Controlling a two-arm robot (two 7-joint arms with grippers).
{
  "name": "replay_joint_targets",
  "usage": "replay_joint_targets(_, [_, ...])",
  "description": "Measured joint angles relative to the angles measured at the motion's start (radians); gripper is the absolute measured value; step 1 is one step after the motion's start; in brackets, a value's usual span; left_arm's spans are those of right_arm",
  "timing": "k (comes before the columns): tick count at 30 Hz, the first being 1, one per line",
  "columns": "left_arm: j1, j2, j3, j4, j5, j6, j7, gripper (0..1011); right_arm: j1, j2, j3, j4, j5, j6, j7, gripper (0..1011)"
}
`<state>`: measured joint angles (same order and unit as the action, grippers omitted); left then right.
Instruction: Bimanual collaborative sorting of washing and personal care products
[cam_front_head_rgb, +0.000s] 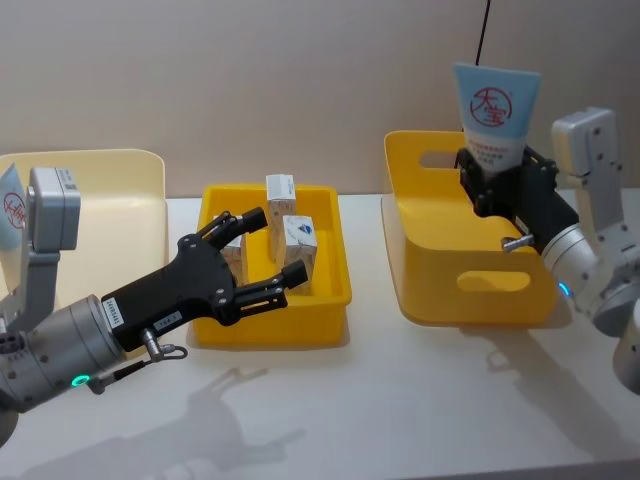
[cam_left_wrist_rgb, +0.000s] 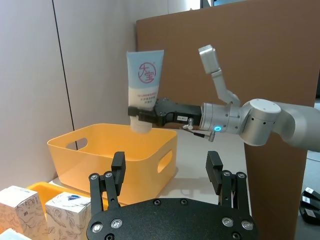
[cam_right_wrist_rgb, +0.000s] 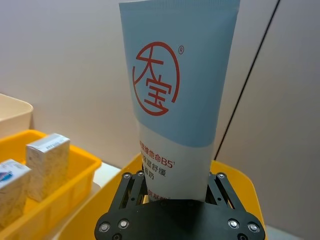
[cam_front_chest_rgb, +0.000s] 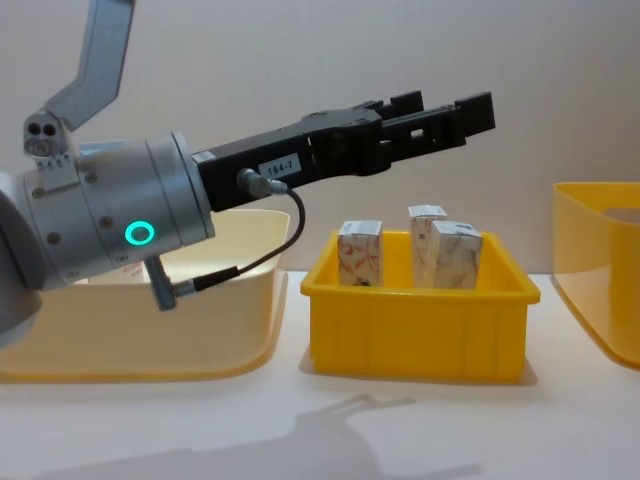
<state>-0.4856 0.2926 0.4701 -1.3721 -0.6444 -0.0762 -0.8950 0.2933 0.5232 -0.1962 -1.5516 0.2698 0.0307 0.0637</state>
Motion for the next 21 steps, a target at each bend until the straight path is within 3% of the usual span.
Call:
replay_joint_targets(10, [0.0,0.0,0.0,0.0,0.0,0.0,0.0,1003,0.006,-0.048,0.003,0.03,-0.012,0.076,-0.051,449])
replay_joint_targets(21, [0.0,0.0,0.0,0.0,0.0,0.0,0.0,1003,0.015,-0.081,0.003,0.052,-0.024,0.11,-0.08,469])
